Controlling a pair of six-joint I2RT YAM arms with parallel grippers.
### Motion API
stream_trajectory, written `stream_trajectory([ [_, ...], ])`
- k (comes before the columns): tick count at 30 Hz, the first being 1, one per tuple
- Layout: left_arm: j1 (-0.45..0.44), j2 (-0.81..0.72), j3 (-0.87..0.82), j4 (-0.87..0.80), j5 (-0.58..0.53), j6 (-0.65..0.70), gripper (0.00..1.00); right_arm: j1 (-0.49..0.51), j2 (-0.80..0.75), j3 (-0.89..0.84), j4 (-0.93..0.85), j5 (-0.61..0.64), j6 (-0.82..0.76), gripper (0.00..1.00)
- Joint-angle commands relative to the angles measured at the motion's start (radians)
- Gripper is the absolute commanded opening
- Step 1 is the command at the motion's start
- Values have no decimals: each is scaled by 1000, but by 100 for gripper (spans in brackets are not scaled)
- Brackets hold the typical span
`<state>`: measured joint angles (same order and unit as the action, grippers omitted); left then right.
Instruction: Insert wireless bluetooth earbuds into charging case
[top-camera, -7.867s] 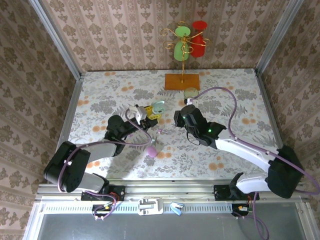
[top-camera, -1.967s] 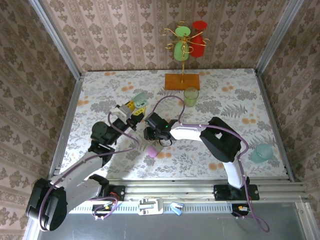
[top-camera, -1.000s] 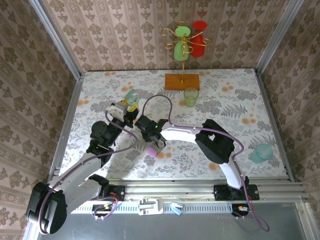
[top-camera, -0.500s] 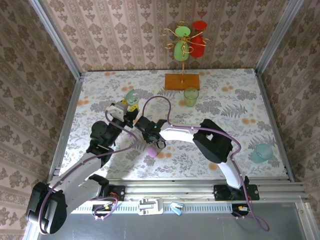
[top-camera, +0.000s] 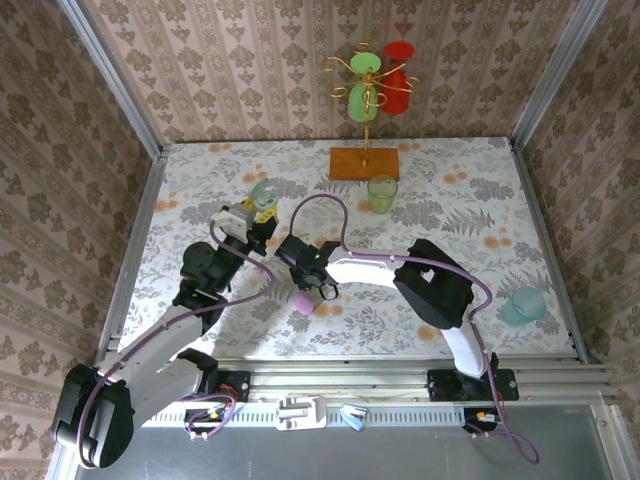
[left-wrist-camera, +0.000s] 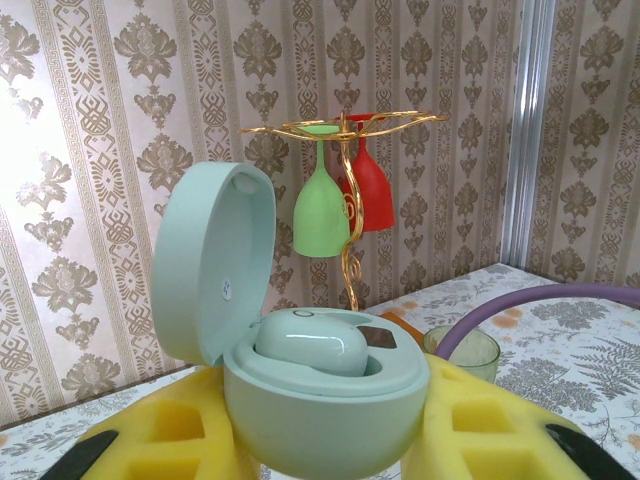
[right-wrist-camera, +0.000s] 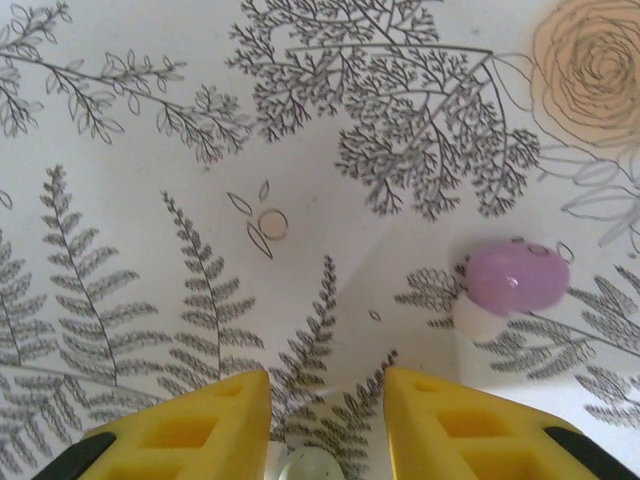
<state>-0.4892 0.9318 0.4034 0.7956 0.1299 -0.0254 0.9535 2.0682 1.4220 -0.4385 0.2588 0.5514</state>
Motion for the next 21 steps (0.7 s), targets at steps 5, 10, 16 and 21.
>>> stream_trajectory([
  [5,6,-10,3,28,-4,-22,10,-8,-113,-100,-54,50,-6,34],
  [10,6,-2,8,29,1,-23,10,-29,-194,-208,-52,60,4,34],
  [16,5,17,12,51,11,-38,10,-61,-277,-291,-92,108,49,34],
  [21,6,19,18,44,14,-34,10,-105,-345,-370,-107,111,56,34],
])
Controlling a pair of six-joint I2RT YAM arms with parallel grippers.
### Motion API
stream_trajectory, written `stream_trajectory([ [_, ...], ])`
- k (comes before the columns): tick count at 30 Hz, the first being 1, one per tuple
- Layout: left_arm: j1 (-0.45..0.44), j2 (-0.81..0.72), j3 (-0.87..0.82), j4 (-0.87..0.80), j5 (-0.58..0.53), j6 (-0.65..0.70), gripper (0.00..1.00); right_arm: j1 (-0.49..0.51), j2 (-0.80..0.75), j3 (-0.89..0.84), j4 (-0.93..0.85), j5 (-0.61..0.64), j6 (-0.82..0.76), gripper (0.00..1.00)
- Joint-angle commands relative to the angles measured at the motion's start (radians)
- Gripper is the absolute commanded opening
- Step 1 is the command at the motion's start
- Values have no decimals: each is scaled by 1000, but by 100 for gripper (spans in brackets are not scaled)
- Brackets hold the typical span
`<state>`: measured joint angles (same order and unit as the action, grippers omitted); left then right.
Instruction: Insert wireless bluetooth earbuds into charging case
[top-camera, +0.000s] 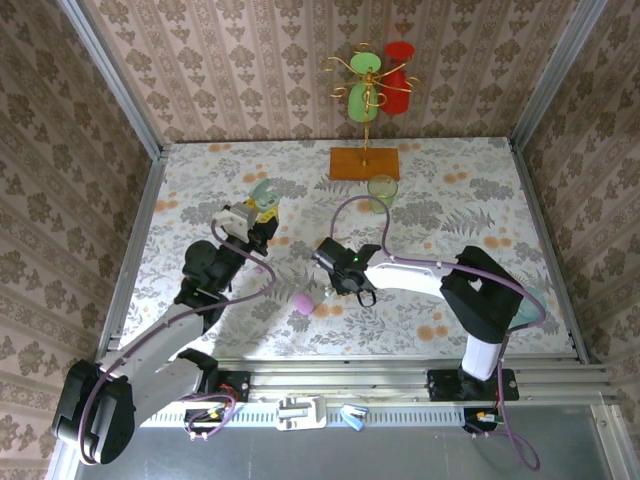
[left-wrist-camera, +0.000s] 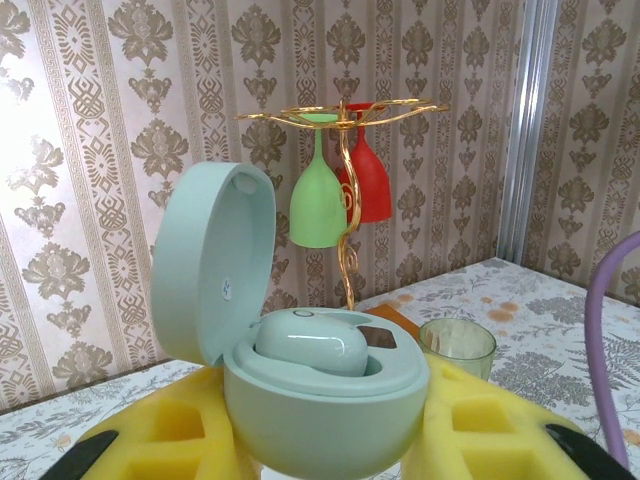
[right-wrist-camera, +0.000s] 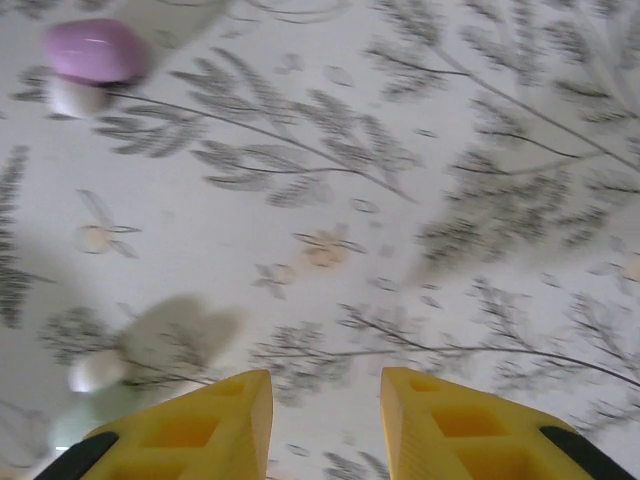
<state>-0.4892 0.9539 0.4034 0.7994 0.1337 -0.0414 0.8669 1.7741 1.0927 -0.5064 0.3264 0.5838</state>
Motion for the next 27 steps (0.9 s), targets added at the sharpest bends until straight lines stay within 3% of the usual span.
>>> stream_trajectory([
  [1,5,-1,18,41,10,-16,10,-18,-68,-53,-12,33,4,34],
  [6,6,1,20,40,5,-12,10,-13,-106,-63,131,-146,-101,41],
  [9,6,2,20,39,5,-11,10,-1,-68,-22,159,-191,-118,44],
  [22,5,-9,20,22,15,-5,10,24,146,157,40,-177,-177,41],
  [27,5,-7,21,26,22,-7,10,24,161,165,-24,-133,-182,40],
])
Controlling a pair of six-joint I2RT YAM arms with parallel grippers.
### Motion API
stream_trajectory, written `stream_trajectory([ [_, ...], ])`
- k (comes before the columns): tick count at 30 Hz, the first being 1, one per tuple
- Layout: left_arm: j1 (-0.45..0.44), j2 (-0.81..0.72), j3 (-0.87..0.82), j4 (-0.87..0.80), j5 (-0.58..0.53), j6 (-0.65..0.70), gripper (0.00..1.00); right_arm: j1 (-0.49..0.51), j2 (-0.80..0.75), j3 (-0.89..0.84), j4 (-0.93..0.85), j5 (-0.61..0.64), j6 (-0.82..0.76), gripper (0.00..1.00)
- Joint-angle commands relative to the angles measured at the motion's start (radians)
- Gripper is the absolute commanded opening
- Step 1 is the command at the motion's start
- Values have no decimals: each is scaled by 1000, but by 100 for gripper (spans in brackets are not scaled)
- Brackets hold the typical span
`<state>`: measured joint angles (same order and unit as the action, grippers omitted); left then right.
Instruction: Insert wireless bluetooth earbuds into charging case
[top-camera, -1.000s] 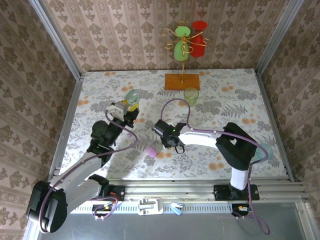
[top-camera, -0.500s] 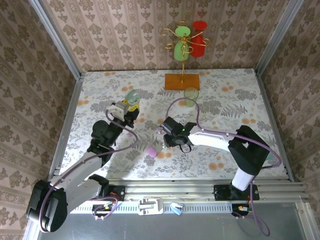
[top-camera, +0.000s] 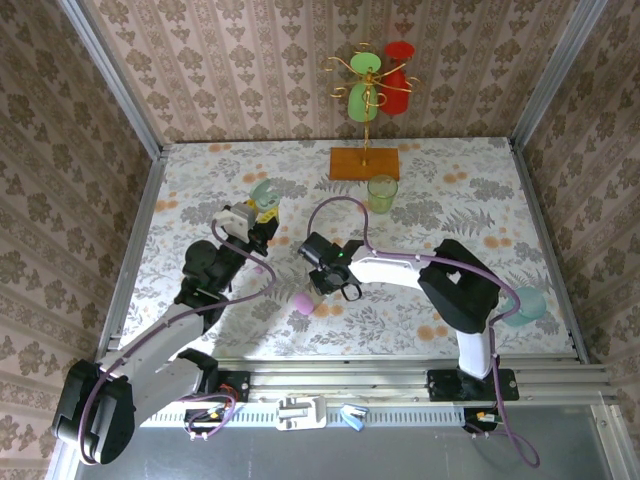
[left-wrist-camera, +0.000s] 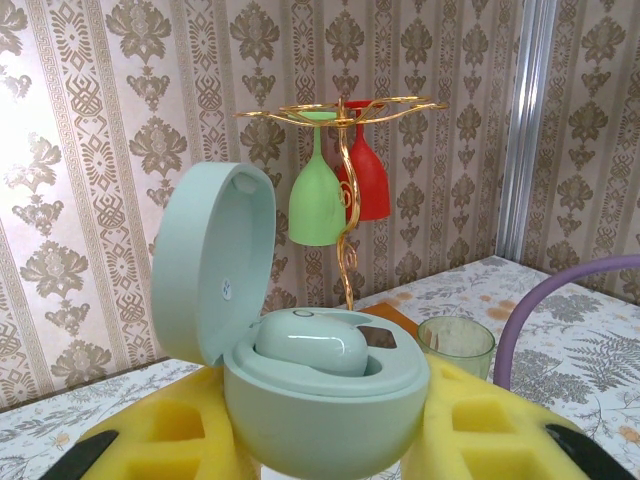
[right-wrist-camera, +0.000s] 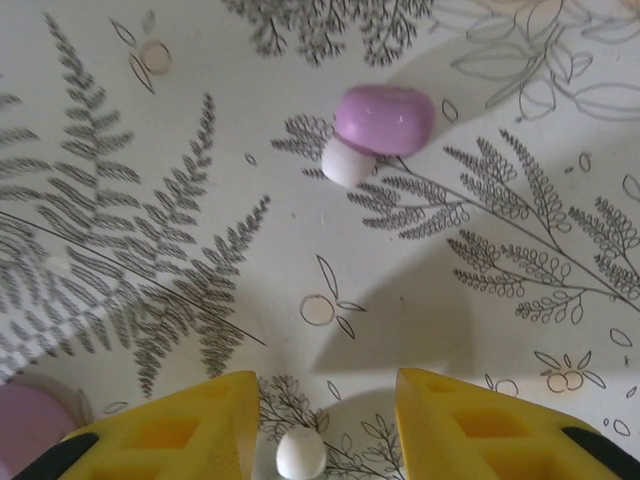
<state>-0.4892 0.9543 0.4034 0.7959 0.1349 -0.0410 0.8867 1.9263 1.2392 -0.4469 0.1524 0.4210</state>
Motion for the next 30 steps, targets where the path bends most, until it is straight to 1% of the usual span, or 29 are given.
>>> stream_trajectory([
  [1,6,-6,21,29,22,-8,10,3,1,12,-85,59,-17,39],
  [8,4,12,23,47,32,-18,10,-13,-59,-50,-159,158,-4,37],
  [14,1,39,25,70,37,-28,10,-37,-125,-117,-173,169,14,37],
  [19,-3,52,25,83,40,-31,10,-39,-209,-149,-119,143,14,39],
  [22,-5,46,25,78,40,-25,10,-29,-261,-169,-62,122,-48,42],
  [25,-3,28,24,55,32,-15,10,4,-276,-169,-58,119,-156,42],
  [27,-3,18,25,40,25,-11,10,23,-264,-150,-84,118,-190,41],
  [30,0,4,23,24,18,-6,10,48,-222,-90,-174,119,-186,40],
])
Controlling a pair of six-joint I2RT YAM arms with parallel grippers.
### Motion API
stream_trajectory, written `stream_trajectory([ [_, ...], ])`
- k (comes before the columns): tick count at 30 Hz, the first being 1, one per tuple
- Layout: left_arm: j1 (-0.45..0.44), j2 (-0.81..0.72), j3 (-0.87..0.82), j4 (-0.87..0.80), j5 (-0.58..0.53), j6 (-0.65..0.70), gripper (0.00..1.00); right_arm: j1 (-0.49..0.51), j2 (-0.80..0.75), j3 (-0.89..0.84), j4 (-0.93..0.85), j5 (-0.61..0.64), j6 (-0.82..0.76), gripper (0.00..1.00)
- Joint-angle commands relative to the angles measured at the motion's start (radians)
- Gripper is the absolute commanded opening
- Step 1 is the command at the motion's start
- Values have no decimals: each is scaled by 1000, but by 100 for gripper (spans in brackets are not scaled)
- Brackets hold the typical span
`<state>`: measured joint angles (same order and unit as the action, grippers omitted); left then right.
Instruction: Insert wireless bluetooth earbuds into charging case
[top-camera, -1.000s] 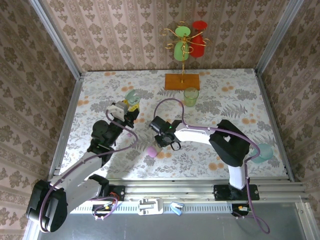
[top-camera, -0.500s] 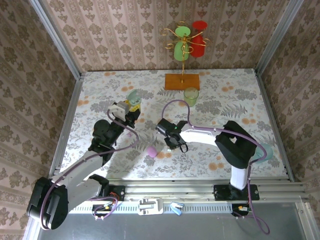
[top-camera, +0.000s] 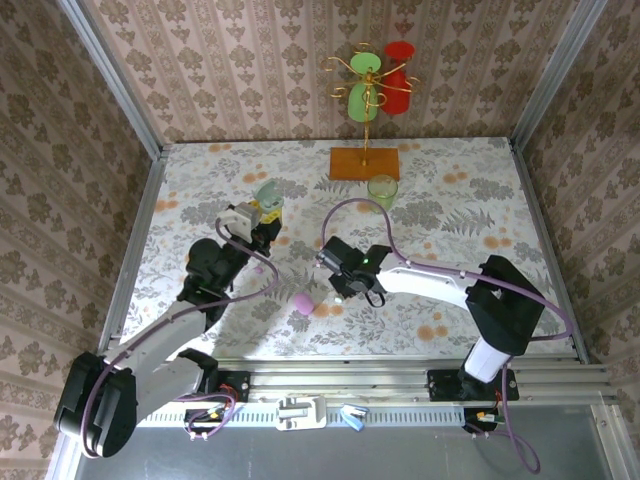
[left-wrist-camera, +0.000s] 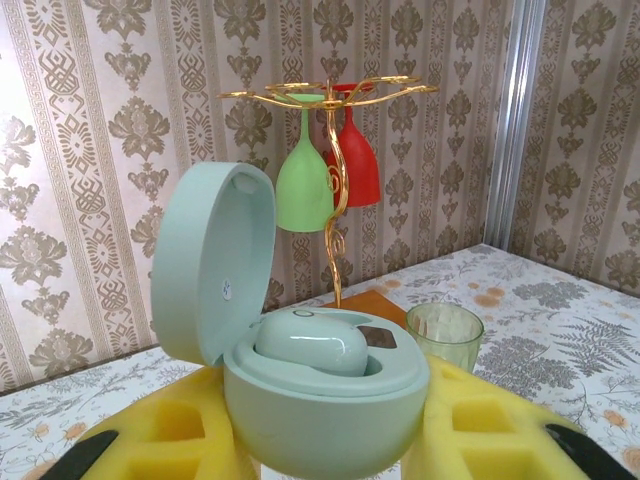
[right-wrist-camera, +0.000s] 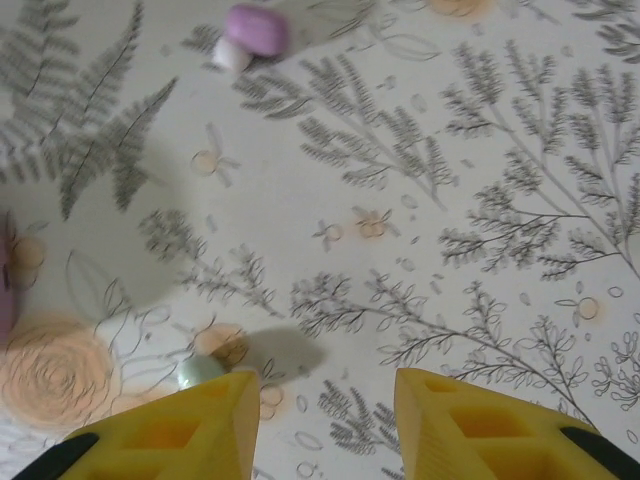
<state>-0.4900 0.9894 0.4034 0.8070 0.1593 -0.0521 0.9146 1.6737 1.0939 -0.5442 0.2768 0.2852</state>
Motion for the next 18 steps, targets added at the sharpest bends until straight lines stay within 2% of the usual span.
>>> stream_trajectory([
  [1,2,-37,22,8,-7,7,10,30,46,77,-103,-4,-47,39],
  [11,8,-62,22,-28,-16,15,10,113,212,238,-280,77,-58,37],
  [18,10,-56,26,-25,-9,12,10,135,283,303,-345,153,-58,34],
])
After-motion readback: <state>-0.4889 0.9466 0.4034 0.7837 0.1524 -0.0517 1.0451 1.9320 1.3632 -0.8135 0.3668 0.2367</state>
